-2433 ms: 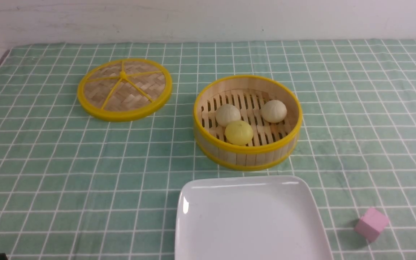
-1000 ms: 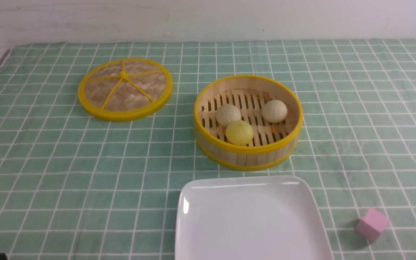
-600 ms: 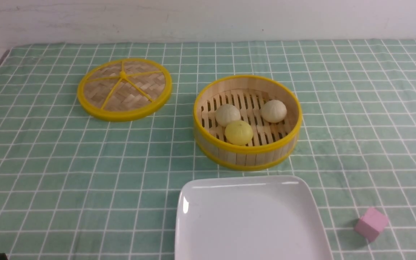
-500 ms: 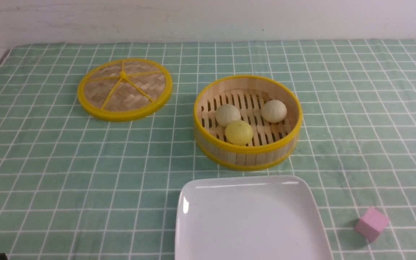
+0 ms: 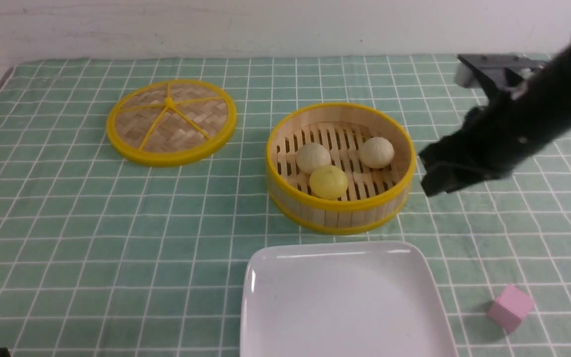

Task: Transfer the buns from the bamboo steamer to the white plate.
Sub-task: 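Reach toward a bun in the bamboo steamer with the right gripper, then move the steamed bun from the bamboo steamer onto the white plate with the right gripper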

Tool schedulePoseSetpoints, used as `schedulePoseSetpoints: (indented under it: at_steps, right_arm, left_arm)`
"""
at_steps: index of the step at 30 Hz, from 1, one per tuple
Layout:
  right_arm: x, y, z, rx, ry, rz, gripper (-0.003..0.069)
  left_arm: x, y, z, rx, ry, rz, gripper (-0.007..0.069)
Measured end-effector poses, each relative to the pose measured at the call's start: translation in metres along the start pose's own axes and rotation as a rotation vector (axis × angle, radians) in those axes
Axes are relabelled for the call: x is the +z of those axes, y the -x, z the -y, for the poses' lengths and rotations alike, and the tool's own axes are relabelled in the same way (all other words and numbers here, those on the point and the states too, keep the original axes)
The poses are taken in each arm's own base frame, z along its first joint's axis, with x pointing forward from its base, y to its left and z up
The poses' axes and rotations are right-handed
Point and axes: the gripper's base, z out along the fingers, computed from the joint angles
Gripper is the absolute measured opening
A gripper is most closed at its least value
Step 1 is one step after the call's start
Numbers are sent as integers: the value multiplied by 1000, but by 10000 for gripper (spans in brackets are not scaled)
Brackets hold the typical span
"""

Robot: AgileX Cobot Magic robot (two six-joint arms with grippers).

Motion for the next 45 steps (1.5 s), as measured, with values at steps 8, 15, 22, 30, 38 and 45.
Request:
schedulePoseSetpoints:
  at_steps: [8,15,22,30,38,45]
  right_arm:
    - [61,68,5,-42,-120,53,423]
    - [121,83,24,-91,-188,80,360]
    - [104,82,21,-116,-198,38,23]
    - [-8,35,-36,-122,-24,-115,24]
    - [36,-62,-75,-120,68,-262,49]
    - [73,-87,-71,-92,32,-241,318]
  left_arm:
    - [0,3,5,-266,-64,35,242]
    - [0,3,6,-298,-71,36,242]
    - [0,3,6,-306,-74,38,242]
    - [0,3,6,-334,-79,37,242]
    - [-1,6,15,-853,-184,4,242]
    - [-2,14,14,-1028,-233,71,242]
